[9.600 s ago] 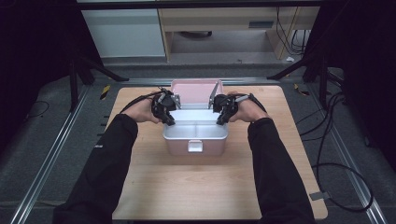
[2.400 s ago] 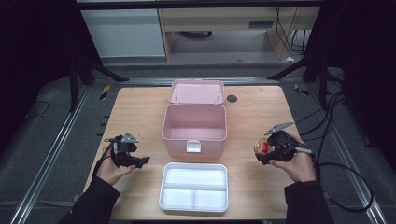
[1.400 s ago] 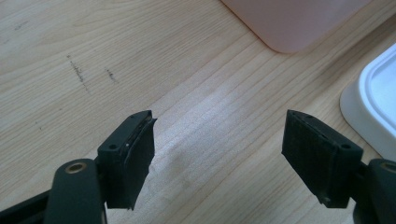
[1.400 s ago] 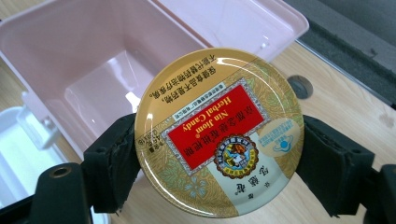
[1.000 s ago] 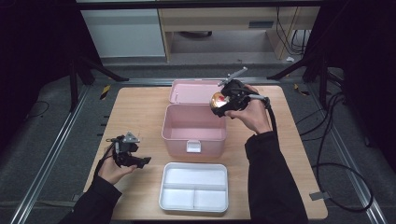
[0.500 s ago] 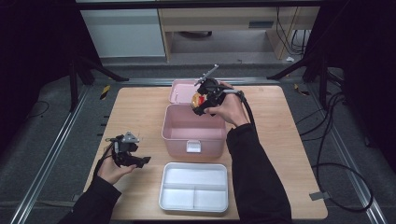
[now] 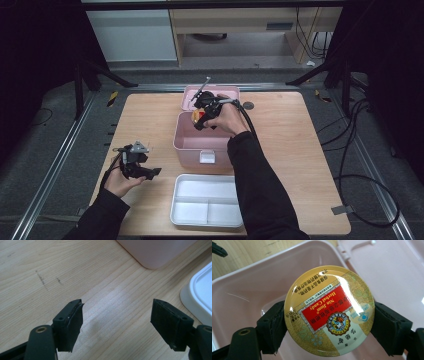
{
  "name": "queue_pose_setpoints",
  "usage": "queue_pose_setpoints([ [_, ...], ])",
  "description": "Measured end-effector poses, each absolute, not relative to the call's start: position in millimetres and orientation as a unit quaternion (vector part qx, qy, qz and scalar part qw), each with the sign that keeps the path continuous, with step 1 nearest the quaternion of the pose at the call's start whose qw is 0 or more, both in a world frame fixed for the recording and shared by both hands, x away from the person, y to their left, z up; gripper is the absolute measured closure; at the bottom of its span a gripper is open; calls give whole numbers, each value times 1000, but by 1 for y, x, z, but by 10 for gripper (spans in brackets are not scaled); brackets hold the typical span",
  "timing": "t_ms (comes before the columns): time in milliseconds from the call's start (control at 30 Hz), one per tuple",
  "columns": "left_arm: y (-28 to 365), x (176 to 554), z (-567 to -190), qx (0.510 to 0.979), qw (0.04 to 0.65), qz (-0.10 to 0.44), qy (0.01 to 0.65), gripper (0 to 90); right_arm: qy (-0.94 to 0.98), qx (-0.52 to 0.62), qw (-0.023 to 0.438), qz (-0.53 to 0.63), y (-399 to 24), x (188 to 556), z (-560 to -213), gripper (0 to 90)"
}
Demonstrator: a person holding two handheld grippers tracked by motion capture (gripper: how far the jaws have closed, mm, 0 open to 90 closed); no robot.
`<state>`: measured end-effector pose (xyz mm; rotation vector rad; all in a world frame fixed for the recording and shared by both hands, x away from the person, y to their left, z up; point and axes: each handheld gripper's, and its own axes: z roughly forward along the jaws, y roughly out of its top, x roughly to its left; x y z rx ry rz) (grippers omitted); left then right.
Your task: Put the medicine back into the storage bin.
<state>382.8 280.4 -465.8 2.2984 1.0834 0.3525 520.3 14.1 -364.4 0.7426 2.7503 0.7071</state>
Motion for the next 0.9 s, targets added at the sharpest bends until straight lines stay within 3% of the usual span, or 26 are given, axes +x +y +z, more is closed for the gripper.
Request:
queue_pose_setpoints([
  [900, 279, 383, -466, 862, 282, 131, 401, 252, 955, 230, 60, 177, 45, 529, -424, 195],
])
